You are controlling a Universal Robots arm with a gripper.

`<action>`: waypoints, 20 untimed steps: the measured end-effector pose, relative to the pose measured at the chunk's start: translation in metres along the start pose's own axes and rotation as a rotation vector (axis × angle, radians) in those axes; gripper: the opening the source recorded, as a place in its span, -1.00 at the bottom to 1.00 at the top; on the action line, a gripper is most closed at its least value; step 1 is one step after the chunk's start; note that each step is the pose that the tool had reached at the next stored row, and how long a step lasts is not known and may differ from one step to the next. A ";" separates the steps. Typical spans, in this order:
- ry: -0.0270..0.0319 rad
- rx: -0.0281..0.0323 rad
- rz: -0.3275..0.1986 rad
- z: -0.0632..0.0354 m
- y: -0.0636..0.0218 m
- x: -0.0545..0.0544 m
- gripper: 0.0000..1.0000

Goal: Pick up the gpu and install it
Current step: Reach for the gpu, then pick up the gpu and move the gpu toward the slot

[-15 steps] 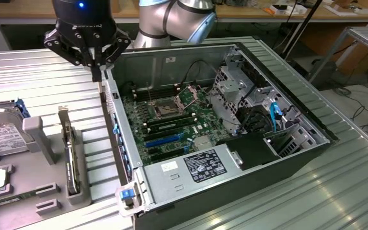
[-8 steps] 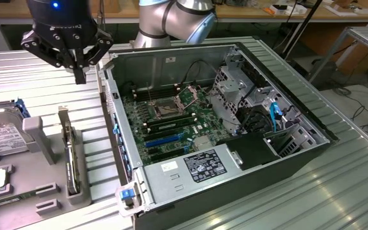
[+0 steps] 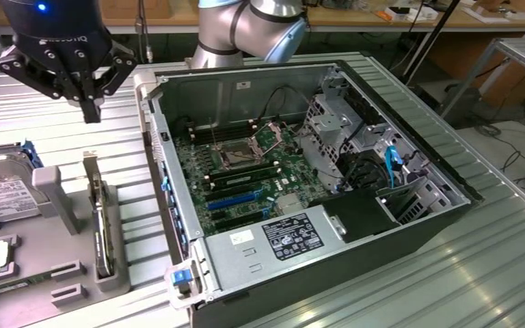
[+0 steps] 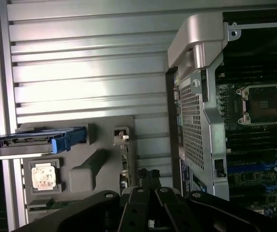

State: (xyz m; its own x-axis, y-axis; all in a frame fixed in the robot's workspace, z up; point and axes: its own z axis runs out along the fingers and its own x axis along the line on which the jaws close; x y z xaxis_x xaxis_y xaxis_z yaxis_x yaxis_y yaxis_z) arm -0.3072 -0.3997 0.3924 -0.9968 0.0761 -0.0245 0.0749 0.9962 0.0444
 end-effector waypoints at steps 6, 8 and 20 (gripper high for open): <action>0.0000 0.0000 0.000 -0.0003 -0.0018 0.019 -0.79; 0.0000 0.0000 0.000 -0.0004 -0.0018 0.019 -0.79; 0.0000 0.0000 0.000 -0.0004 -0.0018 0.019 -0.77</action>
State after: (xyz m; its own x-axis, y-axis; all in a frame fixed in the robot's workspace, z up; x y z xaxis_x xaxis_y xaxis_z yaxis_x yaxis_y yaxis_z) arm -0.3264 -0.4001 0.3923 -0.9968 0.0759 -0.0245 0.0747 0.9962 0.0443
